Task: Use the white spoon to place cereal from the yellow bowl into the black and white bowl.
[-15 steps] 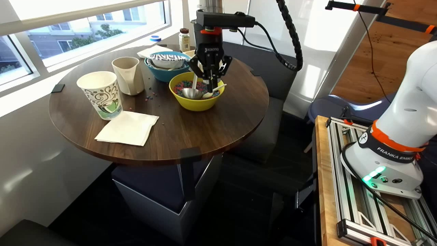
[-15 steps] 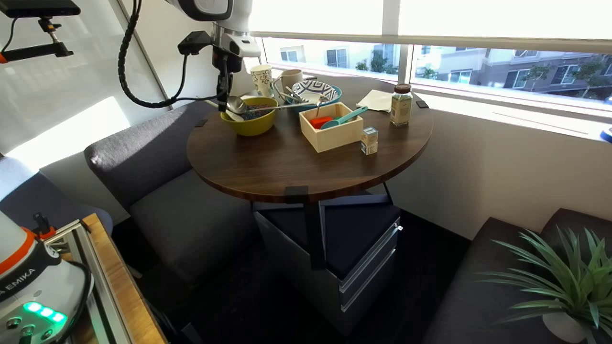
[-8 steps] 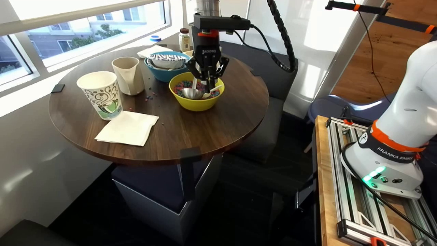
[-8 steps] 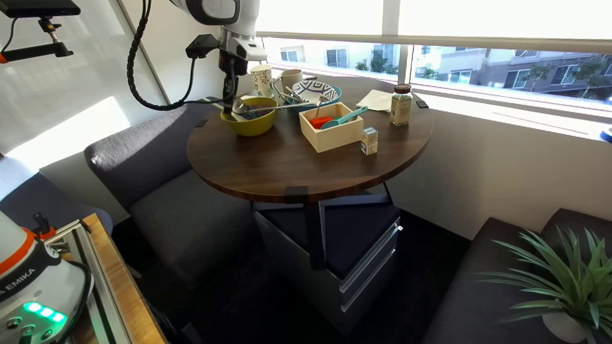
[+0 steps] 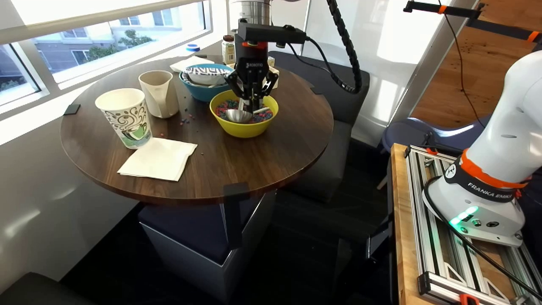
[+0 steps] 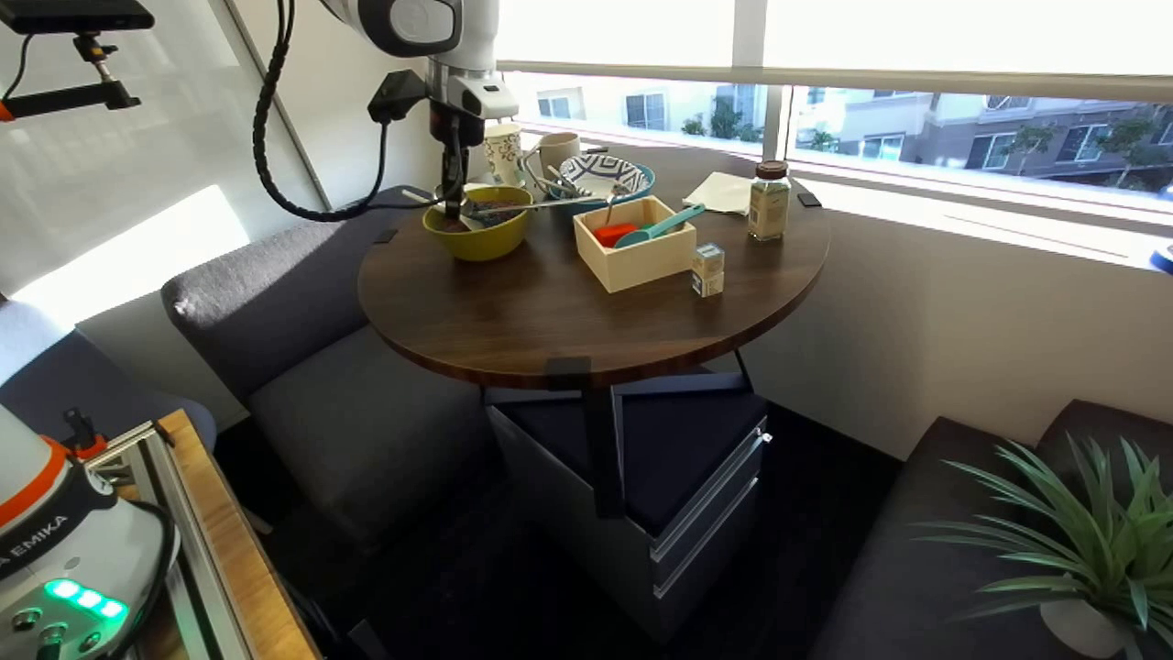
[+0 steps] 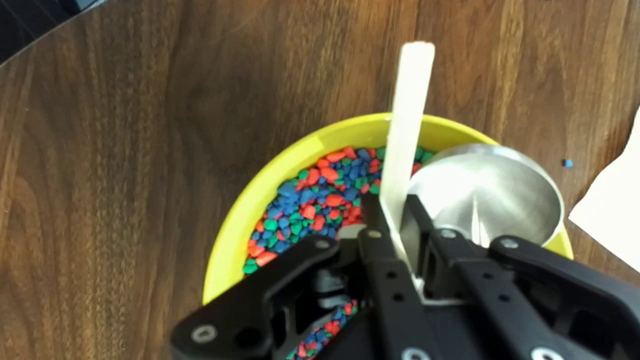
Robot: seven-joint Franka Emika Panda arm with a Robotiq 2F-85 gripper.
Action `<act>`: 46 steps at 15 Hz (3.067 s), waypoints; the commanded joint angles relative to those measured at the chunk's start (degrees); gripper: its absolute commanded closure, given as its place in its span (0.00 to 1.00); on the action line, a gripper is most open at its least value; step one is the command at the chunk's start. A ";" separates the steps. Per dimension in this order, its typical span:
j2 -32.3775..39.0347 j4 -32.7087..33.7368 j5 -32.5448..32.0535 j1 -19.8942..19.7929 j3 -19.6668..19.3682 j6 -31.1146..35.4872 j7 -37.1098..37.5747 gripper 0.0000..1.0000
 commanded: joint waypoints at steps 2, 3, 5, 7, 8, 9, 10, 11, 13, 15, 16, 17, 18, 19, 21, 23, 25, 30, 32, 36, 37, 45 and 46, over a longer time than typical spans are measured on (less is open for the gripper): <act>-0.10 -2.29 -0.56 0.75 -0.19 3.83 -1.34 0.96; -0.16 -2.58 -0.91 0.94 -0.22 4.20 -1.13 0.96; -0.40 -3.10 -1.37 1.19 -0.26 5.23 -0.72 0.96; -0.67 -3.60 -2.20 1.44 -0.45 6.31 -0.06 0.96; -0.72 -3.72 -2.69 1.51 -0.54 6.57 0.25 0.96; -0.83 -3.90 -2.90 1.50 -0.54 6.98 0.24 0.96; -0.95 -4.18 -3.68 1.64 -0.65 7.54 0.66 0.96; -1.14 -4.48 -4.10 1.71 -0.63 7.92 0.78 0.96; -1.56 -4.91 -5.22 1.95 -0.63 8.22 1.32 0.96; -1.94 -5.26 -6.64 2.28 -0.64 8.66 2.06 0.96; -2.21 -5.51 -7.44 2.50 -0.63 8.84 2.75 0.96; -2.51 -5.73 -8.17 2.69 -0.62 9.01 3.23 0.96; -2.87 -6.06 -9.23 2.95 -0.66 9.46 3.88 0.96; -3.22 -6.36 -9.96 3.10 -0.60 9.87 4.32 0.96; -3.83 -7.08 -11.78 3.51 -0.54 10.37 5.70 0.96; -4.50 -7.78 -13.45 3.98 -0.41 11.19 7.48 0.96; -5.25 -8.54 -14.75 4.37 -0.22 11.98 9.08 0.96; -6.95 -9.73 -18.22 5.16 0.15 11.74 12.78 0.96; -7.40 -10.03 -19.69 5.34 0.20 11.36 14.51 0.96; -8.31 -10.91 -22.97 5.44 0.31 11.24 17.96 0.96; -8.54 -11.10 -23.51 5.40 0.42 11.18 18.40 0.96; -10.27 -12.36 -27.93 5.43 1.30 11.00 22.24 0.96; -10.60 -12.52 -28.43 5.45 1.42 11.16 22.65 0.96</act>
